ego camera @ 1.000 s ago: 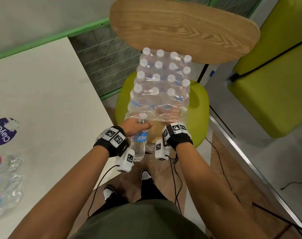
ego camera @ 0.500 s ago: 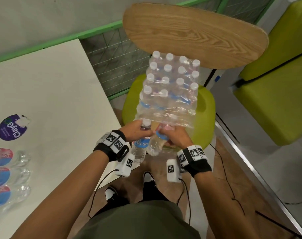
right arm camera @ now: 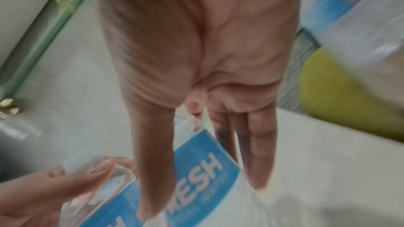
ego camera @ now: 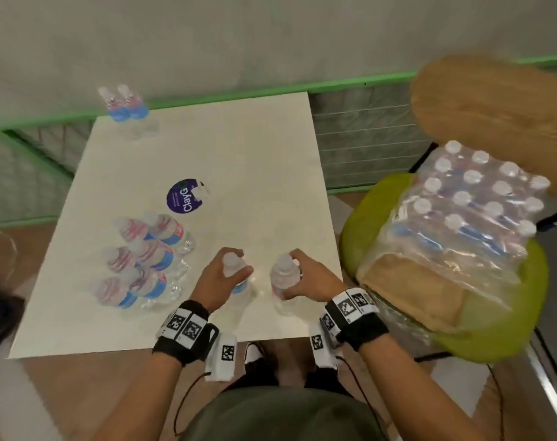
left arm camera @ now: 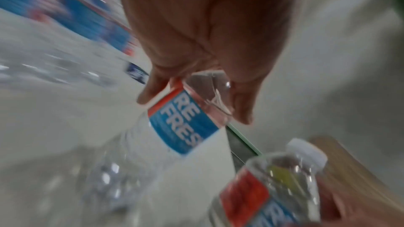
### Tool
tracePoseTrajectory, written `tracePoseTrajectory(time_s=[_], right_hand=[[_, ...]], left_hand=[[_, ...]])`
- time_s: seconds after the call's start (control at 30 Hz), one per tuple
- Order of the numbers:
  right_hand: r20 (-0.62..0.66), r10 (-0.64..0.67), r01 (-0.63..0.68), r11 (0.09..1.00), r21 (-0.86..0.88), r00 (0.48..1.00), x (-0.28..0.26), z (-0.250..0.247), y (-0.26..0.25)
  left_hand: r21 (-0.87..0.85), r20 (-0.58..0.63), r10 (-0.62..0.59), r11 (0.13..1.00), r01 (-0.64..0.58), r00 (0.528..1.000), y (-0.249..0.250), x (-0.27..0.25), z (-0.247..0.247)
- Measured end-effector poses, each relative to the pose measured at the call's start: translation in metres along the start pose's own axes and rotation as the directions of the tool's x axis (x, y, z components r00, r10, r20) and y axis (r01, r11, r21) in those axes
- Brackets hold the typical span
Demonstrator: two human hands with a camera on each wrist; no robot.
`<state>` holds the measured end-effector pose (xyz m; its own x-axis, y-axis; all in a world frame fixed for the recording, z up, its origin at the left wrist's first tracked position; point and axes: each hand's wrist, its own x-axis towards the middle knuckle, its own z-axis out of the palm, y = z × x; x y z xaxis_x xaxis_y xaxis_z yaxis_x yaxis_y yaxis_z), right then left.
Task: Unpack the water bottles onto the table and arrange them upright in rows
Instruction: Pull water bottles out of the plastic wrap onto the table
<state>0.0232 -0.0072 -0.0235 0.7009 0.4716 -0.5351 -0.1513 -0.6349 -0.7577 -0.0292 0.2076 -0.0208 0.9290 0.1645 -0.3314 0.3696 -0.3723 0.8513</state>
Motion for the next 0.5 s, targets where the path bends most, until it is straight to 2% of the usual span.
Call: tracePoseTrajectory(time_s=[0.1, 0.2, 0.33, 0.5], right_hand=[[-0.041, -0.049, 0.048, 0.999, -0.024, 0.998, 0.036, 0.031, -0.039], [-0.084, -0.071, 0.068, 0.997, -0.041, 0.994, 0.065, 0.057, -0.073], [-0.127, -0.099, 0.091, 0.994, -0.065, 0.987, 0.096, 0.075, -0.106], [-0.151, -0.107, 0.089, 0.989, -0.122, 0.983, 0.125, 0.081, -0.129]], left_hand=[[-0.095, -0.253, -0.045, 0.995, 0.021, 0.966, -0.020, -0.006, -0.025], [-0.167, -0.403, -0.051, 0.986, -0.019, 0.914, -0.027, -0.005, -0.044], [-0.179, -0.496, -0.008, 0.979, -0.094, 0.868, -0.034, 0.003, -0.060], [-0.173, -0.544, -0.032, 0.982, -0.075, 0.838, -0.036, 0.011, -0.057]])
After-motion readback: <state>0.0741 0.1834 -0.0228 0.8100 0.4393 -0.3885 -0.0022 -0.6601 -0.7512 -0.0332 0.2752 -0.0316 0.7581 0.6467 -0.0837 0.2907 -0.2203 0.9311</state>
